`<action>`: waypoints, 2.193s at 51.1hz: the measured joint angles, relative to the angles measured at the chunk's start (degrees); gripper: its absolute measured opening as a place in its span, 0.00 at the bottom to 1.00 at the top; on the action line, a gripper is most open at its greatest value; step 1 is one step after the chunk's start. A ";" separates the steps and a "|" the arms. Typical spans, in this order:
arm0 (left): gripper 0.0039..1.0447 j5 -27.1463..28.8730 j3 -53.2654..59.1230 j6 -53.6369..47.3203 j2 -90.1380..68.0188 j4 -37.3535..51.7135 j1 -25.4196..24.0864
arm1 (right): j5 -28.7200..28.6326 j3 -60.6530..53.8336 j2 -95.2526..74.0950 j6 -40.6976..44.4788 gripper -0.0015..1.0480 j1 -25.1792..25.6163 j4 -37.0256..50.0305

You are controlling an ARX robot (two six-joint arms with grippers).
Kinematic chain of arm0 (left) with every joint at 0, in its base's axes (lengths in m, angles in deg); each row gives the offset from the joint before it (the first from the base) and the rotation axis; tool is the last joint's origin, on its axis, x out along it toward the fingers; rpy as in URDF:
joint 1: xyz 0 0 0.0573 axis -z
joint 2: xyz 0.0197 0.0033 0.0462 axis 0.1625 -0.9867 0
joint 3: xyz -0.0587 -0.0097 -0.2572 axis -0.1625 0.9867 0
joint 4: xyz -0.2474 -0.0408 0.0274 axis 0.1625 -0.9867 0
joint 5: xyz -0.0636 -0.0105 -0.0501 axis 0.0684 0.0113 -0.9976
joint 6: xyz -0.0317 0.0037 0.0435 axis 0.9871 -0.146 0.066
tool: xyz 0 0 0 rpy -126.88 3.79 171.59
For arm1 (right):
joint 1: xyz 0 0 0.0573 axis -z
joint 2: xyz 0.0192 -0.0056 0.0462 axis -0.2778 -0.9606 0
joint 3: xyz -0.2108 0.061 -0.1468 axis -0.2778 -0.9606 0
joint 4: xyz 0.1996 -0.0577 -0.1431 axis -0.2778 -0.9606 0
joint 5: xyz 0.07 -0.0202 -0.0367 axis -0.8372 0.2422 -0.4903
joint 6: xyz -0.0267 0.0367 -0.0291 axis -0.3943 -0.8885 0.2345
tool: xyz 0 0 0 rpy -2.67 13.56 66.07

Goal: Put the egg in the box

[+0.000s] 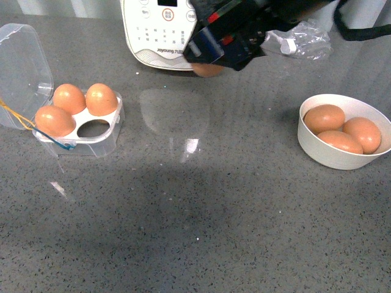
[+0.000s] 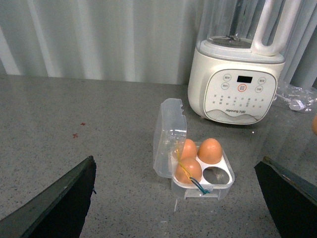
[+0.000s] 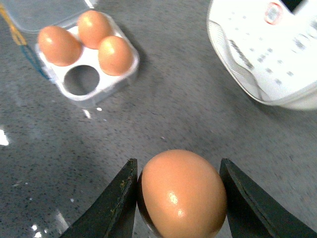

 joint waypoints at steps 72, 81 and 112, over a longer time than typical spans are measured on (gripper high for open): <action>0.94 0.00 0.00 0.02 0.00 0.00 0.00 | -5.70 20.44 -23.19 3.21 0.83 -10.88 -1.40; 0.94 0.02 0.00 0.00 0.00 0.00 0.00 | -3.41 16.83 -18.97 -0.39 0.93 -8.81 2.54; 0.94 0.02 0.00 0.02 0.00 0.00 0.00 | 29.31 -25.03 19.58 -23.10 0.93 14.45 24.61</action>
